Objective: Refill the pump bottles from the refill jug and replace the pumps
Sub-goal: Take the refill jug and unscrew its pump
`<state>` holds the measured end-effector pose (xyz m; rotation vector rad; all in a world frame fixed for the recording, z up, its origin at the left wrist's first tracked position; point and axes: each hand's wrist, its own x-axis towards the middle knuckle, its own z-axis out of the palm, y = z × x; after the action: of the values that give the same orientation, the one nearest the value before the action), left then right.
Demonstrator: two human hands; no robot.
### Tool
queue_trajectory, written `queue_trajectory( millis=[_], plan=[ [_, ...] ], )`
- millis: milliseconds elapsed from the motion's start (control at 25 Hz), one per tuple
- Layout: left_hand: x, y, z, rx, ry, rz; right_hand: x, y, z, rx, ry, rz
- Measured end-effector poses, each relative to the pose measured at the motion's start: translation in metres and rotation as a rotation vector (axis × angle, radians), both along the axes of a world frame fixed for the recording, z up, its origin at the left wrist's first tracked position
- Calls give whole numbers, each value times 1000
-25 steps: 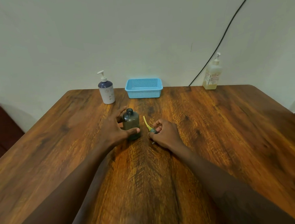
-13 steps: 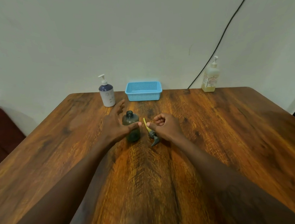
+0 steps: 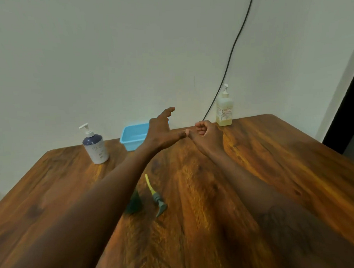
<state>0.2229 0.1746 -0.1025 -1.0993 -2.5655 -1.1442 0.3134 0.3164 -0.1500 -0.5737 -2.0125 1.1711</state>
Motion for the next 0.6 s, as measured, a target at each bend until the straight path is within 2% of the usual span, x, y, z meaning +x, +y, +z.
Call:
queue_trajectory(
  millis=[320, 600],
  plan=[
    [-41, 149, -25, -69, -102, -43, -53, 138, -4, 11, -33, -253],
    [-62, 226, -40, -113, -93, -82, -96, 216, -30, -4, -70, -371]
  ],
)
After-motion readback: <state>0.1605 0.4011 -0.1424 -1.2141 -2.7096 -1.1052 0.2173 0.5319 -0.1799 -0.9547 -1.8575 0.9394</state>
